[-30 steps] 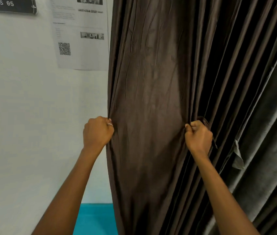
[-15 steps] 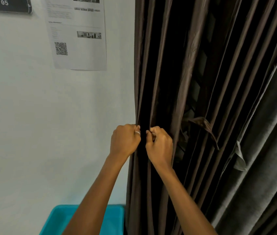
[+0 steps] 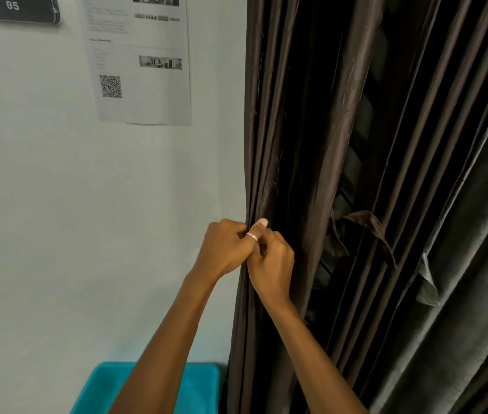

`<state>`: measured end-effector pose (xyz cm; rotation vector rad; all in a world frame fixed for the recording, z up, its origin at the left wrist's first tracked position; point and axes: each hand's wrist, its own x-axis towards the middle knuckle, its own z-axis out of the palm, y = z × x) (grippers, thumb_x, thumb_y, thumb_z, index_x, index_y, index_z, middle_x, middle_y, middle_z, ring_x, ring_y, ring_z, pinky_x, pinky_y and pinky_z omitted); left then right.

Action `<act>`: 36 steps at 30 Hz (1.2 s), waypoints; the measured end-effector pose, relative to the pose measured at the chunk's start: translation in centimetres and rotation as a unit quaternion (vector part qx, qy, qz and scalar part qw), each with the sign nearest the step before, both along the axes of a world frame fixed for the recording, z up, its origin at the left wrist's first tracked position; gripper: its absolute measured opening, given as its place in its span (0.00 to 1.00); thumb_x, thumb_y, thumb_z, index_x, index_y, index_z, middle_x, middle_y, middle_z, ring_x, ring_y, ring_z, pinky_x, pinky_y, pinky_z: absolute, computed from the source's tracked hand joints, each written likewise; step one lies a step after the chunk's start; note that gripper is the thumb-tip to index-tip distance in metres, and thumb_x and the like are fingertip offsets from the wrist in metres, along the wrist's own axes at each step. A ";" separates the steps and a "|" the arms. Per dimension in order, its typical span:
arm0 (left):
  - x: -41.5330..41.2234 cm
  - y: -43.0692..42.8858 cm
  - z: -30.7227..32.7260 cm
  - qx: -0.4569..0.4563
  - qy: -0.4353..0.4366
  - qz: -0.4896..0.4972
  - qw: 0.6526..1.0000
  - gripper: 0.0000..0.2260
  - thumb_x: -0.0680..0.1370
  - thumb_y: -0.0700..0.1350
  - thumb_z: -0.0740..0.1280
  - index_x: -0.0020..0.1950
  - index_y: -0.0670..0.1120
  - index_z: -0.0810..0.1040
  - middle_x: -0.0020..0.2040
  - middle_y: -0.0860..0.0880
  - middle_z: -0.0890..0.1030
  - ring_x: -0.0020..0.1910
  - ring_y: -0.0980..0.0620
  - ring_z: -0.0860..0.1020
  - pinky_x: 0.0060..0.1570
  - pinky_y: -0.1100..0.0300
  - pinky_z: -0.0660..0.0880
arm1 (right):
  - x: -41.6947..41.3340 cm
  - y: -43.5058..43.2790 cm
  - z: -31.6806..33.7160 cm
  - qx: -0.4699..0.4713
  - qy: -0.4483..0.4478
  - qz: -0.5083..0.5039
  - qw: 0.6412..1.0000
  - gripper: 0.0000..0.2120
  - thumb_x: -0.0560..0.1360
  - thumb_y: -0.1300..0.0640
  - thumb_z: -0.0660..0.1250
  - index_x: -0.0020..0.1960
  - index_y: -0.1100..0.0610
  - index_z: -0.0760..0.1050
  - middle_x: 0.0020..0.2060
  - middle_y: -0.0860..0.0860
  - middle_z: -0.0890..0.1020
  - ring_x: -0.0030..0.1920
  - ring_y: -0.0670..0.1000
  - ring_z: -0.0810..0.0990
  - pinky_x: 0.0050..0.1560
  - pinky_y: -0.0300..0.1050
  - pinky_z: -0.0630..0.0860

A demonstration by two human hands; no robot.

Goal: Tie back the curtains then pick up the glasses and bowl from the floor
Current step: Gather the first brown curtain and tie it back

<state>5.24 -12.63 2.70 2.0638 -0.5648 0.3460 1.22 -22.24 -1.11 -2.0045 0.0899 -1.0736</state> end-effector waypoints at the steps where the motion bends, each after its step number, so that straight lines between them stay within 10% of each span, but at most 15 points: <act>1: -0.1 -0.3 0.3 0.012 -0.001 0.019 1.000 0.33 0.75 0.70 0.60 0.33 0.41 0.79 0.27 0.44 0.79 0.26 0.50 0.78 0.32 0.60 0.77 | 0.1 0.0 0.0 0.001 -0.001 0.000 1.000 0.10 0.82 0.57 0.65 0.47 0.61 0.81 0.36 0.49 0.78 0.33 0.42 0.75 0.34 0.32 0.66; 12: -0.4 -2.0 1.4 0.080 -0.063 0.125 0.987 0.20 0.82 0.50 0.63 0.31 0.46 0.74 0.26 0.50 0.73 0.25 0.53 0.74 0.28 0.64 0.66 | 0.1 -0.8 0.4 0.033 0.004 0.041 0.999 0.20 0.83 0.54 0.66 0.32 0.51 0.72 0.29 0.47 0.77 0.28 0.45 0.74 0.29 0.38 0.70; 16: -0.4 -1.6 1.3 0.098 -0.071 0.135 0.983 0.19 0.83 0.50 0.62 0.35 0.43 0.78 0.27 0.50 0.73 0.27 0.53 0.74 0.30 0.62 0.68 | -0.8 -2.1 1.4 0.010 0.050 0.092 0.995 0.08 0.82 0.55 0.68 0.47 0.54 0.85 0.39 0.46 0.85 0.39 0.43 0.83 0.41 0.42 0.82; 19: -0.4 -1.1 1.2 0.096 -0.077 0.135 0.983 0.20 0.83 0.50 0.62 0.32 0.43 0.76 0.26 0.49 0.72 0.26 0.51 0.74 0.31 0.60 0.70 | -1.7 -3.6 2.7 0.026 -0.023 -0.083 0.996 0.07 0.78 0.56 0.72 0.55 0.53 0.82 0.49 0.47 0.83 0.46 0.47 0.83 0.48 0.48 0.82; 24: -0.2 -0.2 1.2 0.073 -0.067 0.121 0.988 0.22 0.83 0.49 0.62 0.32 0.40 0.77 0.27 0.47 0.75 0.27 0.49 0.76 0.35 0.56 0.77 | -2.7 -6.6 4.3 0.036 -0.029 -0.258 0.965 0.33 0.70 0.48 0.79 0.66 0.57 0.66 0.62 0.54 0.72 0.59 0.56 0.76 0.56 0.58 0.76; 28: 0.4 1.4 1.2 0.071 -0.074 0.130 0.986 0.24 0.83 0.48 0.62 0.27 0.42 0.71 0.25 0.46 0.73 0.25 0.49 0.73 0.33 0.56 0.74 | -2.9 -9.9 4.4 0.034 0.072 -0.198 0.977 0.08 0.77 0.51 0.73 0.45 0.51 0.74 0.37 0.45 0.79 0.48 0.56 0.82 0.47 0.49 0.74; 30: 1.0 2.5 1.3 0.065 -0.074 0.140 0.985 0.24 0.83 0.49 0.63 0.26 0.46 0.69 0.24 0.48 0.71 0.24 0.50 0.72 0.31 0.60 0.69 | -3.1 -12.2 4.4 0.030 0.075 -0.217 0.973 0.14 0.78 0.52 0.71 0.37 0.52 0.71 0.29 0.43 0.74 0.40 0.57 0.82 0.41 0.45 0.72; 36: 1.4 2.7 1.3 0.073 -0.077 0.142 0.984 0.24 0.83 0.50 0.63 0.27 0.48 0.69 0.25 0.49 0.72 0.25 0.51 0.73 0.31 0.64 0.69 | -2.9 -13.9 4.1 0.023 0.081 -0.238 0.968 0.10 0.79 0.51 0.70 0.44 0.57 0.80 0.37 0.53 0.84 0.42 0.56 0.83 0.44 0.50 0.81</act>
